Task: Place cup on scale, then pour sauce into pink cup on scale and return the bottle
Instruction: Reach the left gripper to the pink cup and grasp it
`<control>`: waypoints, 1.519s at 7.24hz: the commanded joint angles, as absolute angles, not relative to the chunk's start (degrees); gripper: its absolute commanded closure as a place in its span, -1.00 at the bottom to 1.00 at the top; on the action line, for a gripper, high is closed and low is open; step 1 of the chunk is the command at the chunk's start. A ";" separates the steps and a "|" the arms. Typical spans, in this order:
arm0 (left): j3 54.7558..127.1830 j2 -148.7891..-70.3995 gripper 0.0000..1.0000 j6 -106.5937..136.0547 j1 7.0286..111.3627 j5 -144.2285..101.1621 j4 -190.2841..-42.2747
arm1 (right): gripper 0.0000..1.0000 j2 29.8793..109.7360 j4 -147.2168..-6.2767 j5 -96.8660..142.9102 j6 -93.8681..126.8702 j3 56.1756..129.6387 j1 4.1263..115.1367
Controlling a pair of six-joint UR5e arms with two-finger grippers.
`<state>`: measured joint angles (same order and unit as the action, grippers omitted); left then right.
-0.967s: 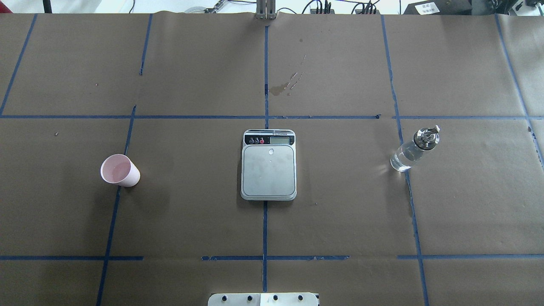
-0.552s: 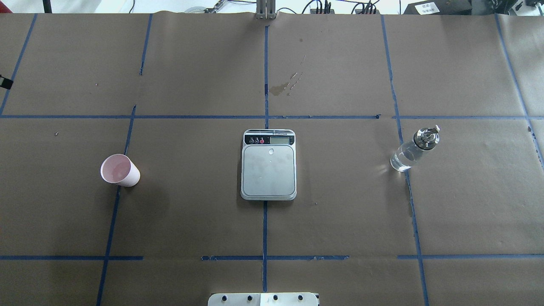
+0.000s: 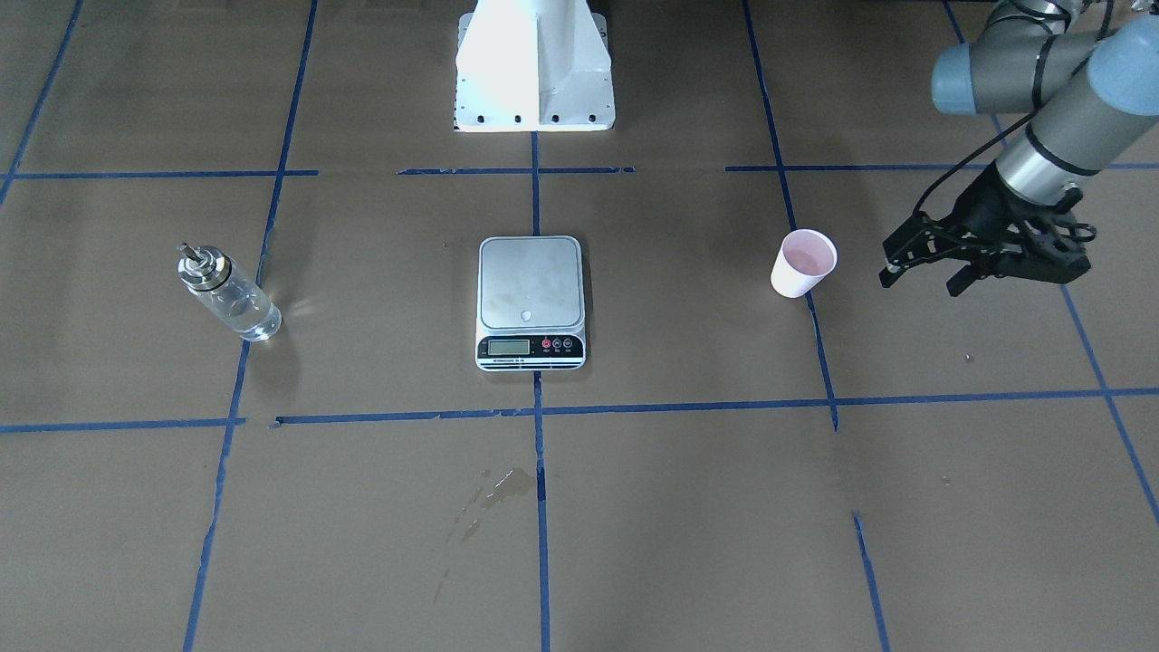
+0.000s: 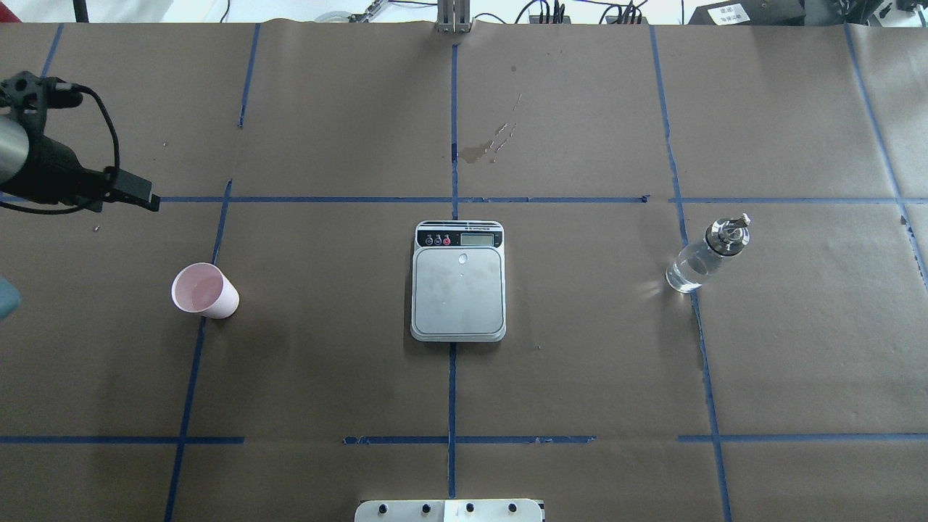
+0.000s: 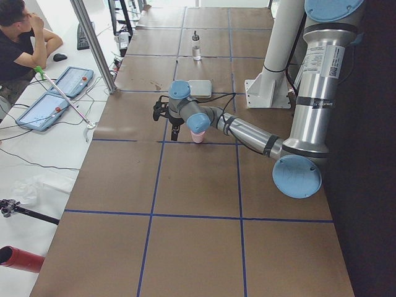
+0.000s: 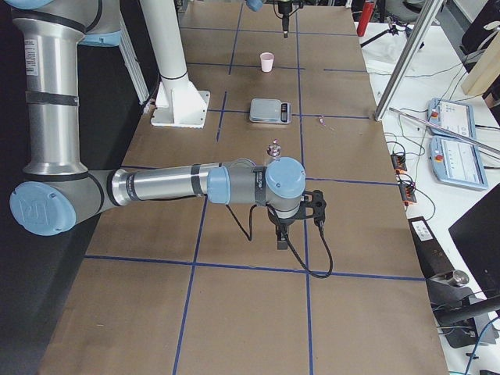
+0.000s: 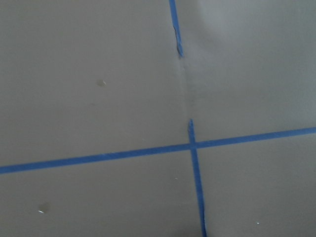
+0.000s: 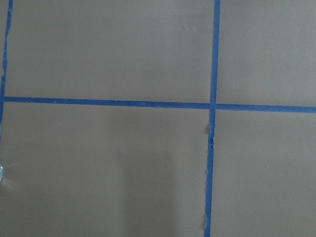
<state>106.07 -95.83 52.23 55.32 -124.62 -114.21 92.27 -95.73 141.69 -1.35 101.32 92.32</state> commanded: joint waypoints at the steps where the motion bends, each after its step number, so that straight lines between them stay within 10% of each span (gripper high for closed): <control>1: 111.16 -91.70 -1.00 65.43 46.44 -117.88 -114.35 | -1.00 92.20 -95.71 141.77 -1.23 101.60 92.29; 11: 107.14 -93.43 -0.83 66.45 42.72 -117.77 -114.08 | -1.00 91.41 -95.89 141.15 -1.32 101.43 92.37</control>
